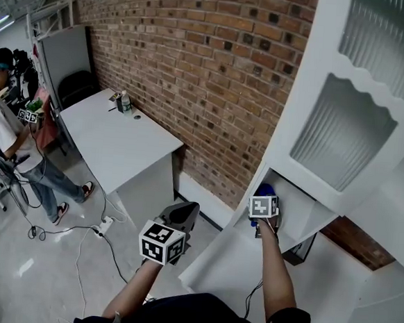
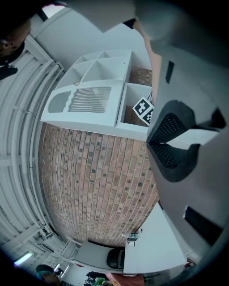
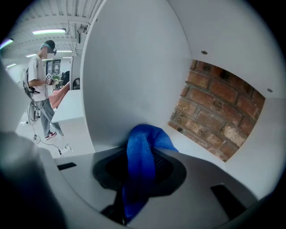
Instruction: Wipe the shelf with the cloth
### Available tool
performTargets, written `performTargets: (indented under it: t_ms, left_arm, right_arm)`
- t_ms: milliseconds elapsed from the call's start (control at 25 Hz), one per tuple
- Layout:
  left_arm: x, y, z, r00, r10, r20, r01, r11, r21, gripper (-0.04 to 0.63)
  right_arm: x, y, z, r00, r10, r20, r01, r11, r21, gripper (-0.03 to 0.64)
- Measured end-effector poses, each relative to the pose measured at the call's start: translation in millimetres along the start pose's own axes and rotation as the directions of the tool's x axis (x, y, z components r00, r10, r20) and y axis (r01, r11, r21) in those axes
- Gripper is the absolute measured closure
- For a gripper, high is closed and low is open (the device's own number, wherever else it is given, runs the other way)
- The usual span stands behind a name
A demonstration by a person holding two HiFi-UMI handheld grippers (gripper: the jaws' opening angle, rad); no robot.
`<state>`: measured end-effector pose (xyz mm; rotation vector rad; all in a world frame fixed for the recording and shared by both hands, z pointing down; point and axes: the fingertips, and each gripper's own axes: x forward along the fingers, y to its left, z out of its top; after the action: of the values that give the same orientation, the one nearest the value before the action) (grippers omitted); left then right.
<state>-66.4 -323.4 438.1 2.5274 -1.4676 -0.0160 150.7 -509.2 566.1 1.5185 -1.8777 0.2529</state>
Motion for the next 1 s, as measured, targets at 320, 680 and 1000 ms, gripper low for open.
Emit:
performTargets:
  t_ms: [320, 680, 1000]
  left_arm:
    - [-6.3, -0.9, -1.6, 1.000, -0.007, 0.003, 0.007, 1.000, -0.011, 0.578]
    - [-6.0, -16.2, -2.5, 0.998, -0.064, 0.000, 0.064, 0.998, -0.007, 0.578]
    - [-6.3, -19.1, -6.1, 0.994, -0.102, -0.033, 0.103, 0.995, 0.005, 0.578]
  right_arm:
    - [-13.4, 11.1, -3.9, 0.998, 0.055, 0.017, -0.055, 0.998, 0.032, 0.512]
    - [-42.9, 23.0, -10.7, 0.992, 0.103, 0.070, -0.109, 0.990, 0.094, 0.512]
    - [-87.0, 25.1, 8.8, 0.975, 0.089, 0.205, -0.116, 0.985, 0.124, 0.512]
